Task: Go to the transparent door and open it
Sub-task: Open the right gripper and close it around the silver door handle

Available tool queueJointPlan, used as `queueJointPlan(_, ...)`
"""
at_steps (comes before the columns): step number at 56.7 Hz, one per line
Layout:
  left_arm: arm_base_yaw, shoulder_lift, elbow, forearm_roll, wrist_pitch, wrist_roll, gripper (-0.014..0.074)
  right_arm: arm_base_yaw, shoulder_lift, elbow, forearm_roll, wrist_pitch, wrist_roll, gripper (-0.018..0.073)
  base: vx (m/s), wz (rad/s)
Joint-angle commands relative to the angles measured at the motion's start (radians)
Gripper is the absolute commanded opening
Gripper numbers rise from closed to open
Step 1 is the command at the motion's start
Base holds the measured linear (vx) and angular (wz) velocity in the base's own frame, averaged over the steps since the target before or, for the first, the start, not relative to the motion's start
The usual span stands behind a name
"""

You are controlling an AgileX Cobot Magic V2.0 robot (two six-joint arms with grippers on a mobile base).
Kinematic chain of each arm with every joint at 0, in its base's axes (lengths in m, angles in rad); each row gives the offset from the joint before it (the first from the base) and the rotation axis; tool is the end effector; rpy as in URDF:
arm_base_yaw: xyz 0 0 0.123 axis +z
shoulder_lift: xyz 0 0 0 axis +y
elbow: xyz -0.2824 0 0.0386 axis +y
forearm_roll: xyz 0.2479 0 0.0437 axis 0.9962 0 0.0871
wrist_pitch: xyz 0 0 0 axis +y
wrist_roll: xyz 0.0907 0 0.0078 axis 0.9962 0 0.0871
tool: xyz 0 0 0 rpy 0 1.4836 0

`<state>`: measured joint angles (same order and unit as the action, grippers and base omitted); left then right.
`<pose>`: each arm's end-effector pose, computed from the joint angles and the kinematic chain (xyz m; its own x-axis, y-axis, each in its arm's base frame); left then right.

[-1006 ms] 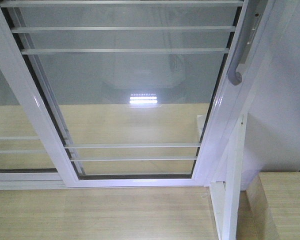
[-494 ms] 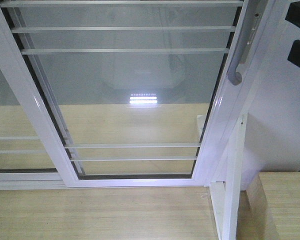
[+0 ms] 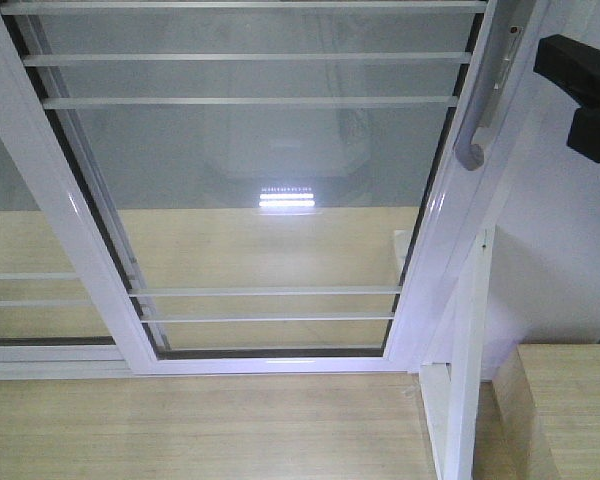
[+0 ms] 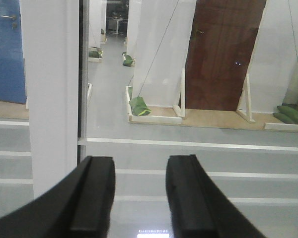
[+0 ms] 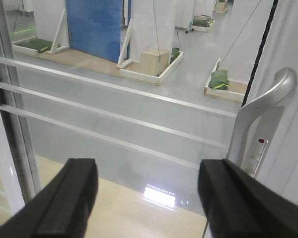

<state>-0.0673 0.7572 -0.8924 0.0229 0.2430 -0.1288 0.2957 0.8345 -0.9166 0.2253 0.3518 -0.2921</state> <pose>0.1517 -0.0097 0.4197 -0.0269 -0.1048 -0.9941 0.0592 0.9926 -0.1062 0.1623 0.0568 0.4062 -0.1363 -0.1250 -0.9828 -0.3752 0.9246 -0.0656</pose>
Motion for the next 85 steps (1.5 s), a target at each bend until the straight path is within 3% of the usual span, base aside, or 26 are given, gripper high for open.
queueJointPlan(1, -0.003, 0.0, -0.036, -0.011, -0.064, -0.007, 0.0474, 0.002, -0.003, -0.036, 0.004, -0.118, -0.01, 0.0613, 0.0, 0.0)
queueJointPlan(12, -0.003, -0.005, -0.036, -0.011, -0.045, -0.007, 0.0478, 0.0, 0.01, -0.036, -0.012, -0.177, -0.01, 0.0599, 0.0, 0.0)
queueJointPlan(20, -0.003, -0.005, -0.036, -0.01, -0.038, -0.007, 0.0478, -0.008, 0.02, -0.036, -0.137, -0.169, 0.003, 0.0555, 0.0, 0.0)
queueJointPlan(27, -0.003, -0.005, -0.036, -0.007, -0.017, -0.007, 0.0478, -0.091, 0.02, -0.036, -0.212, -0.155, 0.081, 0.0546, 0.0, 0.0)
queueJointPlan(28, -0.003, -0.005, -0.036, -0.007, -0.013, -0.007, 0.0478, -0.15, 0.031, -0.036, -0.225, -0.156, 0.137, 0.0546, 0.0, 0.0)
queueJointPlan(33, -0.003, -0.005, -0.036, -0.007, -0.014, -0.007, 0.0478, -0.189, 0.062, -0.036, -0.225, -0.155, 0.167, 0.0546, 0.0, 0.0)
queueJointPlan(42, -0.003, -0.005, -0.036, -0.007, -0.014, -0.007, 0.0478, -0.188, 0.183, -0.036, -0.225, -0.209, 0.168, 0.0546, 0.0, 0.0)
queueJointPlan(57, -0.003, -0.005, -0.036, -0.007, -0.009, -0.007, 0.0478, -0.188, 0.432, -0.047, -0.225, -0.491, 0.168, 0.0546, 0.0, 0.0)
queueJointPlan(68, -0.003, -0.005, -0.036, -0.007, 0.023, -0.007, 0.0478, -0.188, 0.613, -0.124, -0.225, -0.642, 0.171, 0.0546, 0.0, 0.0)
queueJointPlan(85, -0.002, -0.005, -0.036, -0.001, 0.03, -0.006, 0.0478, -0.188, 0.835, -0.277, -0.225, -0.728, 0.172, 0.0541, 0.0, 0.0)
